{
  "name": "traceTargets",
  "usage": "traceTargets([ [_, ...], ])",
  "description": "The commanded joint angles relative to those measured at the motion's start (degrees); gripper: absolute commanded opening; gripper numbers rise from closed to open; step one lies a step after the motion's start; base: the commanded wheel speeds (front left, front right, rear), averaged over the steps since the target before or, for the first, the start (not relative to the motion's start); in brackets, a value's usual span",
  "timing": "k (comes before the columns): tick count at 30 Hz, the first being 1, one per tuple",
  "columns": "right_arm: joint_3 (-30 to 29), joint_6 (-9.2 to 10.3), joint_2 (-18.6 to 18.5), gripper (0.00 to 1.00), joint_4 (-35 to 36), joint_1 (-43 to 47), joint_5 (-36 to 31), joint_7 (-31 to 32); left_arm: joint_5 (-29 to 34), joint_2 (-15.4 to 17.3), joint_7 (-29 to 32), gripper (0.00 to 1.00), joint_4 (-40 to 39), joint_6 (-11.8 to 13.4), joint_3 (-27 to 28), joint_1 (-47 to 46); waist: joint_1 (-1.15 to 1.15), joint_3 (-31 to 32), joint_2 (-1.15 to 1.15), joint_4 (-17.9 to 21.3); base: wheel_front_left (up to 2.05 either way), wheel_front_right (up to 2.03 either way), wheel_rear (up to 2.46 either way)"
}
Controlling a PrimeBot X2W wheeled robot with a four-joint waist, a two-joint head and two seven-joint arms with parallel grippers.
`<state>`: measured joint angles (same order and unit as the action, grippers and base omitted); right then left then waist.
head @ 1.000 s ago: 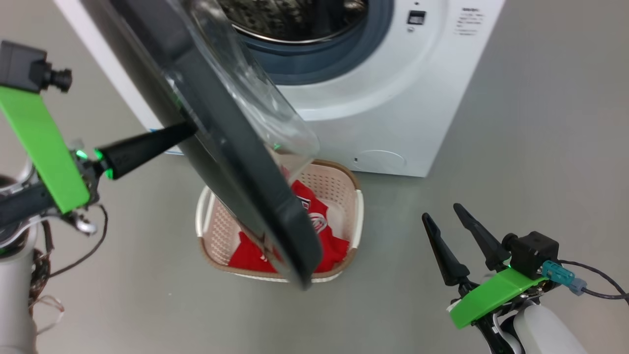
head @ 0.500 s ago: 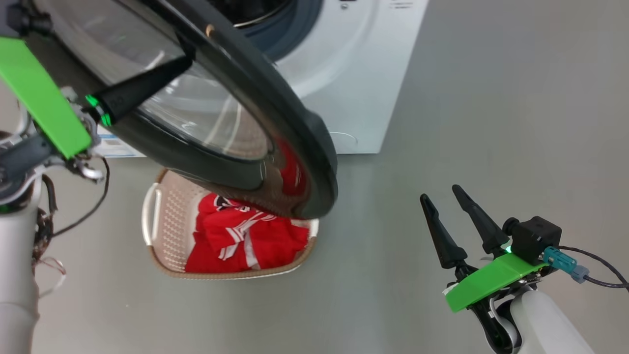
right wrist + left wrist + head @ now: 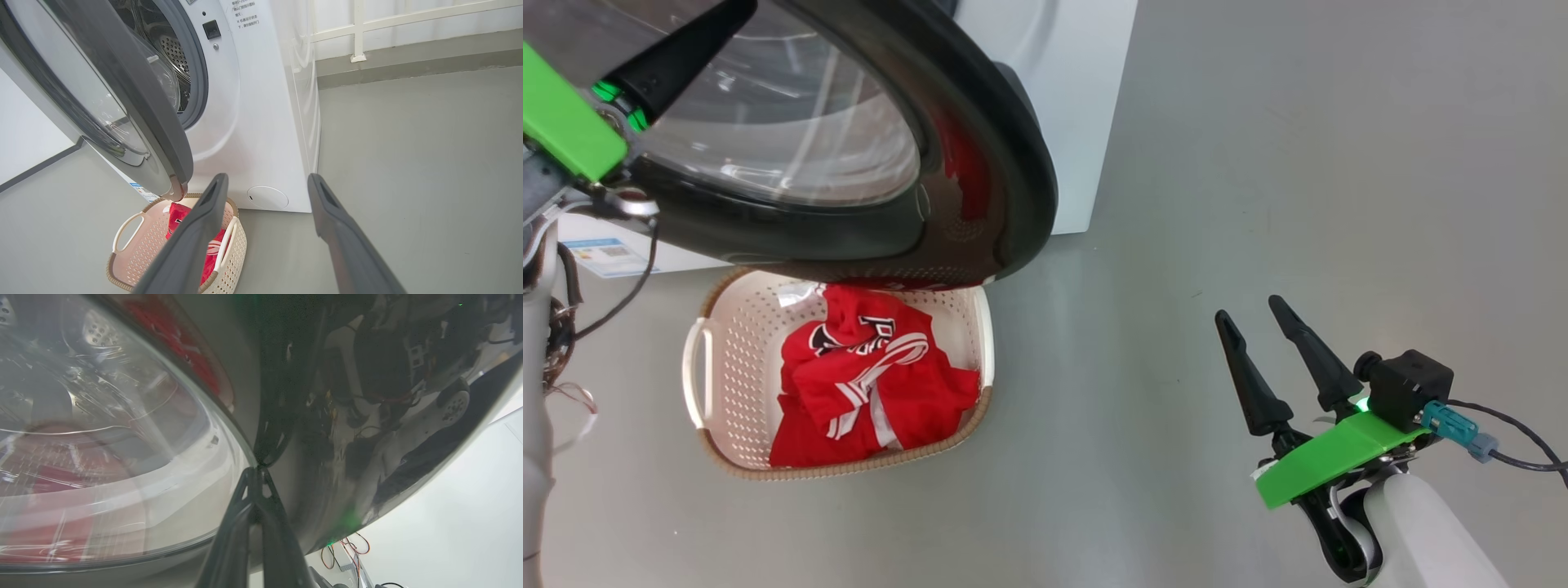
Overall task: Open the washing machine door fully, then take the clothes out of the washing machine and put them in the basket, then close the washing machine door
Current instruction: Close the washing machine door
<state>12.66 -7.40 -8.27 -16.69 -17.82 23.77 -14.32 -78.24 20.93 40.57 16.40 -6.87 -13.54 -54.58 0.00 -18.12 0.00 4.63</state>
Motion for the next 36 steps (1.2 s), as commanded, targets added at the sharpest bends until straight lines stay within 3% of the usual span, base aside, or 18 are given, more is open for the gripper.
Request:
traceTargets([
  [1,1.1,-0.09,0.6,1.00,1.4,-0.7,-0.6,-0.7,0.1,3.2,-1.1,0.00,-0.9,-0.6,1.1,-2.7,0.00,-0.1,0.00,0.4,0.00,0.00,0.00],
  [14,1.3,-0.09,0.1,1.00,0.8,0.7,-0.6,-0.7,-2.1,6.4,-7.9,0.00,-1.2,-0.6,-3.8,3.8,0.00,3.2,0.00,-2.3,0.00,0.00,0.00],
  [17,1.3,-0.09,-0.5,1.00,0.8,1.2,-0.6,-0.7,-1.6,7.2,-11.0,0.29,-0.8,-0.6,-4.6,7.0,0.00,4.1,0.00,-3.4,0.00,0.00,0.00],
  [19,1.3,-0.09,-0.9,1.00,0.7,1.4,-0.6,-0.7,-1.5,7.6,-13.2,0.56,-0.5,-0.6,-5.1,9.3,0.00,4.6,0.00,-4.1,0.00,0.00,0.00],
  [20,1.3,-0.09,-0.9,1.00,0.7,1.4,-0.6,-0.7,-1.5,7.6,-13.2,0.56,-0.5,-0.6,-5.1,9.3,0.00,4.6,0.00,-4.1,0.00,0.00,0.00],
  [21,1.3,-0.09,-1.1,1.00,0.6,1.6,-0.5,-0.7,-1.8,7.7,-14.2,0.86,-0.5,-0.6,-5.2,10.5,0.00,4.9,0.00,-4.4,0.00,0.00,0.00],
  [22,1.3,-0.09,-1.3,1.00,0.6,1.7,-0.5,-0.7,-2.0,7.8,-15.4,1.00,-0.4,-0.6,-5.2,11.6,0.00,5.2,0.00,-4.7,0.00,0.00,0.00],
  [31,0.5,-0.09,-3.5,1.00,0.9,1.9,-0.2,-0.7,-1.6,9.0,-26.9,1.00,1.5,-0.6,-6.6,21.2,0.00,5.8,0.00,-6.8,0.00,0.00,0.00],
  [36,0.2,-0.09,-4.5,1.00,1.0,1.8,-0.1,-0.7,2.6,10.5,-34.4,1.00,2.7,-0.6,-10.1,25.8,0.00,5.8,0.00,-6.8,0.00,0.00,0.00],
])
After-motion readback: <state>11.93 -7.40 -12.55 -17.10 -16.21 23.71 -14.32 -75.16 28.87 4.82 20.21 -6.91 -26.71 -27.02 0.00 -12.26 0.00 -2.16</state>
